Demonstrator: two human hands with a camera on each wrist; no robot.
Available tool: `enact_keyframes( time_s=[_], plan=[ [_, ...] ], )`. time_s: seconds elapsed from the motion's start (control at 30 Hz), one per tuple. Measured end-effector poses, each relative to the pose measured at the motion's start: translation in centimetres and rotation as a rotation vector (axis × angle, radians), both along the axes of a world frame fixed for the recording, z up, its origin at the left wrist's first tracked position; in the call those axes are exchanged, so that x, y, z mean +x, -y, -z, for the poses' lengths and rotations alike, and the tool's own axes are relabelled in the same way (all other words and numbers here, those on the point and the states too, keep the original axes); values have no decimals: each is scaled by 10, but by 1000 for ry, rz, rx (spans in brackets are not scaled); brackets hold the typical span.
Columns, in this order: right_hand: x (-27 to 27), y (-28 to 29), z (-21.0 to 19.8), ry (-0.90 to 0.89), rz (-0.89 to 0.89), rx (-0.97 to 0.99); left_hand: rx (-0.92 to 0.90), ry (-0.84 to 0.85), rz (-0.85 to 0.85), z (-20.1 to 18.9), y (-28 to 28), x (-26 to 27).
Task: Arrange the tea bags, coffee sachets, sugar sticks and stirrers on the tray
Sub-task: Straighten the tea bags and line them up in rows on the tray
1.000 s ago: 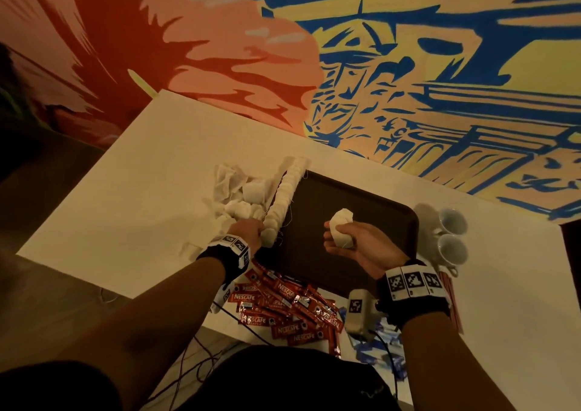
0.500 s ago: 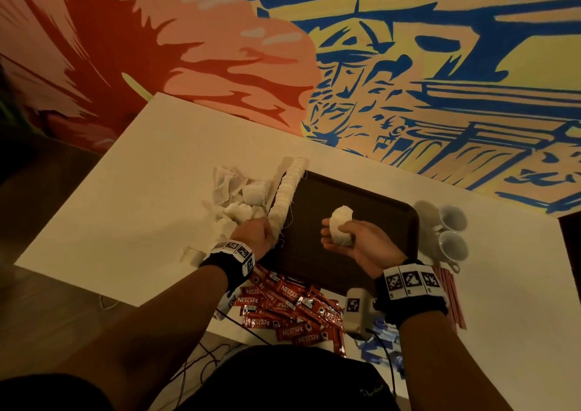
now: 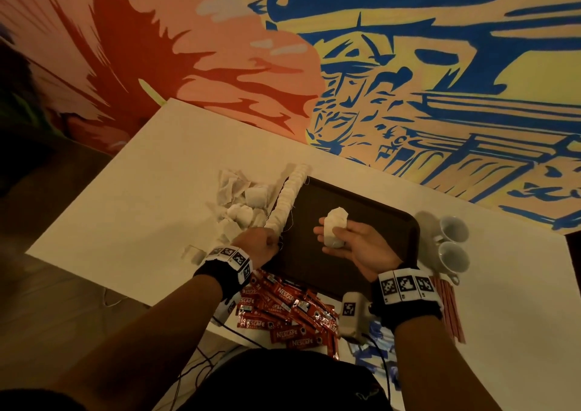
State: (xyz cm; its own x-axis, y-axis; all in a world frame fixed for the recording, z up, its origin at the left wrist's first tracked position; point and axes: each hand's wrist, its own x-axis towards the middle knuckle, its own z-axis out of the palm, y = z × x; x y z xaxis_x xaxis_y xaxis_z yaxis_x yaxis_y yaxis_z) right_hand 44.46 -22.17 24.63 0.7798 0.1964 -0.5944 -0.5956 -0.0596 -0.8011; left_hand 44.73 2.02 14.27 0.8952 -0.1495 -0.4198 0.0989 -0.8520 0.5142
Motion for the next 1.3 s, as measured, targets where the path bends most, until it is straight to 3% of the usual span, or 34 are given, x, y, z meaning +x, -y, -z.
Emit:
enact_keyframes(
  time_s=[0.23,0.47,0.97,1.2,1.3],
  plan=[
    [-7,20,-4,54,-16,19,-284,124,-143,-47,31,-23],
    [-25,54,-6,108,-84,78,-688,-36,-245,-90,83,-69],
    [-69,91,4,176,-240,71,-745,52,-367,-109,146,-129],
    [-78,108,-6,249,-151,43,-887,61,-525,-117,160,-144],
    [-78,111,-17,262,-144,50,-879,61,-517,-124,168,-143]
  ],
)
